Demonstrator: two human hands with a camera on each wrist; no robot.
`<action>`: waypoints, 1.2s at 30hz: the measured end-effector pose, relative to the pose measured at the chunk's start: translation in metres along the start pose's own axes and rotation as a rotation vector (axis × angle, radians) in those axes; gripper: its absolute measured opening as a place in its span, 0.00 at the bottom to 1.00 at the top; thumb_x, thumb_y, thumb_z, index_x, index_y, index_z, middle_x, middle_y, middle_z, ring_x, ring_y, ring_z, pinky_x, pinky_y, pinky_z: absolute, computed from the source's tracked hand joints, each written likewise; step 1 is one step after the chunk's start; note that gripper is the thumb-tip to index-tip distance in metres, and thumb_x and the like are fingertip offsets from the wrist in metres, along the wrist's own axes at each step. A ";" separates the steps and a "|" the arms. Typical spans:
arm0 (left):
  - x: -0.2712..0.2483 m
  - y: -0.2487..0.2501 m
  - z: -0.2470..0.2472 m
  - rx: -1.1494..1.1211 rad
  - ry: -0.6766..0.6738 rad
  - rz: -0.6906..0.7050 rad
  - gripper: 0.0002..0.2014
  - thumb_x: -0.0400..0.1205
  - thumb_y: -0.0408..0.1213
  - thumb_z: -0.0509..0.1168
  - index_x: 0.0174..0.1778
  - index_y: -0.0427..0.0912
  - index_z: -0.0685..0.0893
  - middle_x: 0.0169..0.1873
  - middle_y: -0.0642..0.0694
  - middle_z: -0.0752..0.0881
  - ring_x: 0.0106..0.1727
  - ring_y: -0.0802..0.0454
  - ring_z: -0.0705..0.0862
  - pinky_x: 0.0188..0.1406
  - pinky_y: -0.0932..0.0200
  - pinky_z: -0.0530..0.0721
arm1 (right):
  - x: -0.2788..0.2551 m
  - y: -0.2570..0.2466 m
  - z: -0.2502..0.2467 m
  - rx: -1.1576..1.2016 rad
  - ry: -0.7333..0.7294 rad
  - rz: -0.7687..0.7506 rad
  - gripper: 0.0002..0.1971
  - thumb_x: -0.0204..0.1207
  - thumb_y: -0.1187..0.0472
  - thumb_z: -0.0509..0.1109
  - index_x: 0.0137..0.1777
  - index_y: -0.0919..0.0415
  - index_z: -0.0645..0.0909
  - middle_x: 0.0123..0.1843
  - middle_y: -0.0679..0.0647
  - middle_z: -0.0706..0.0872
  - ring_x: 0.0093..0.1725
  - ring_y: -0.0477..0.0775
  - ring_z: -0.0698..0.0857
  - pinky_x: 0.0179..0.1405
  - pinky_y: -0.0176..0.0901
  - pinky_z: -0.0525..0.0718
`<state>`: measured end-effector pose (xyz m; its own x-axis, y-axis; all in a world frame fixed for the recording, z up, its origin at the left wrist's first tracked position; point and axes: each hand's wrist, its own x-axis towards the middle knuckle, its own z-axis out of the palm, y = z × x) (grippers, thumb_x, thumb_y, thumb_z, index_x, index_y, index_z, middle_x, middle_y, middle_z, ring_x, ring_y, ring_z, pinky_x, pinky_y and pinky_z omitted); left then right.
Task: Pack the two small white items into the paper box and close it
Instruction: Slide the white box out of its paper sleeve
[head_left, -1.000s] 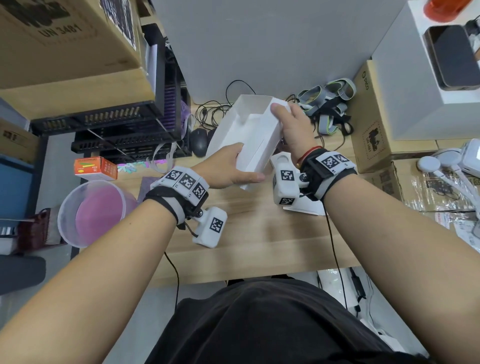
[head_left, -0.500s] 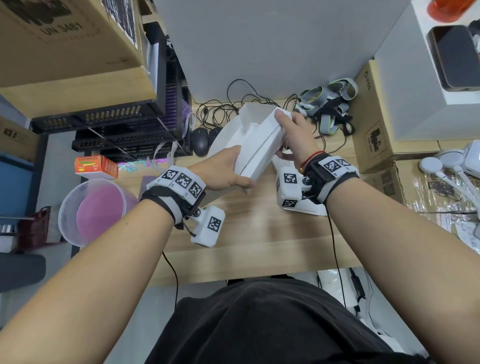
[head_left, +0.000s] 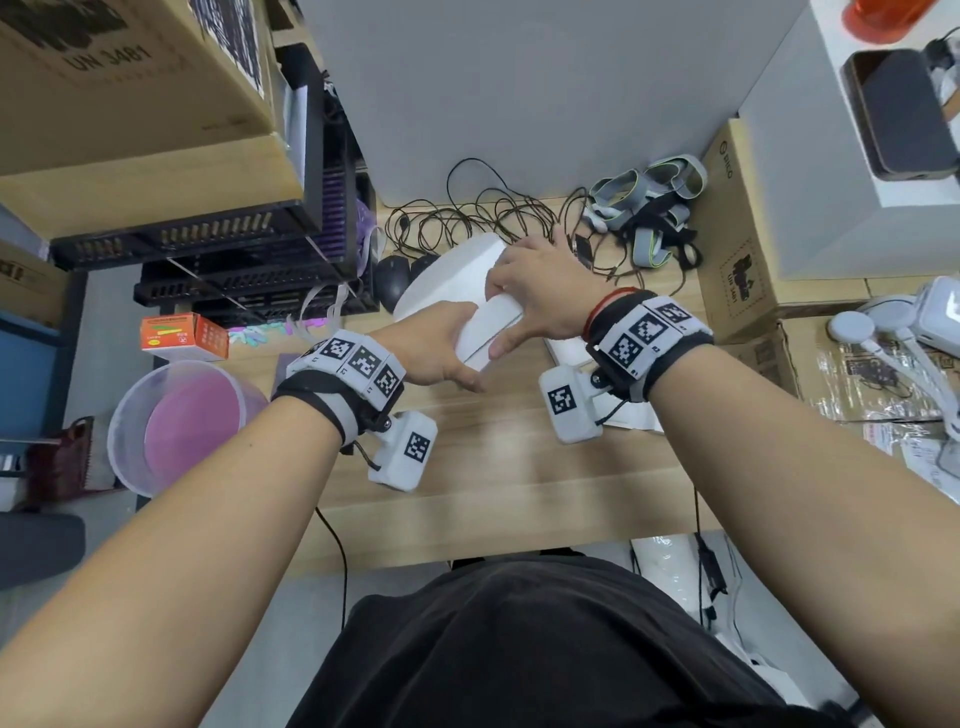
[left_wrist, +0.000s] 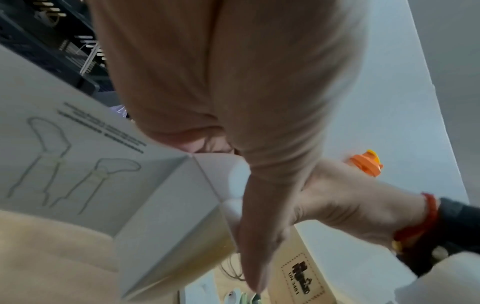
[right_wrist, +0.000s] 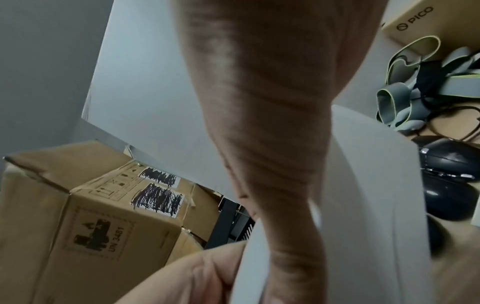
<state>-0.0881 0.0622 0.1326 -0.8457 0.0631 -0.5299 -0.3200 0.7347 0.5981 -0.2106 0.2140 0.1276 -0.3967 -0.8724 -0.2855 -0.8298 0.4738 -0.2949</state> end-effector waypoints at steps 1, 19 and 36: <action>0.000 0.000 0.000 0.031 -0.006 -0.008 0.26 0.66 0.45 0.85 0.51 0.42 0.77 0.42 0.51 0.81 0.42 0.53 0.78 0.35 0.60 0.74 | 0.000 0.000 -0.001 -0.015 0.003 0.006 0.42 0.50 0.21 0.72 0.59 0.50 0.84 0.63 0.49 0.80 0.72 0.59 0.69 0.78 0.72 0.50; -0.010 -0.014 -0.022 0.197 0.109 -0.133 0.35 0.58 0.60 0.84 0.59 0.55 0.81 0.60 0.54 0.84 0.65 0.47 0.79 0.70 0.39 0.74 | -0.004 -0.003 0.010 0.368 -0.060 0.087 0.24 0.59 0.42 0.86 0.37 0.53 0.76 0.30 0.44 0.75 0.30 0.44 0.72 0.28 0.42 0.66; -0.009 -0.005 -0.022 0.069 0.233 -0.026 0.27 0.64 0.55 0.84 0.56 0.49 0.89 0.45 0.56 0.88 0.58 0.51 0.85 0.67 0.47 0.80 | 0.000 -0.012 0.004 0.392 0.021 0.069 0.25 0.61 0.40 0.84 0.46 0.56 0.82 0.35 0.48 0.80 0.33 0.48 0.74 0.31 0.42 0.68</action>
<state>-0.0883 0.0433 0.1476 -0.9159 -0.1084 -0.3865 -0.3199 0.7790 0.5393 -0.1990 0.2083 0.1276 -0.4574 -0.8375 -0.2990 -0.5902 0.5374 -0.6024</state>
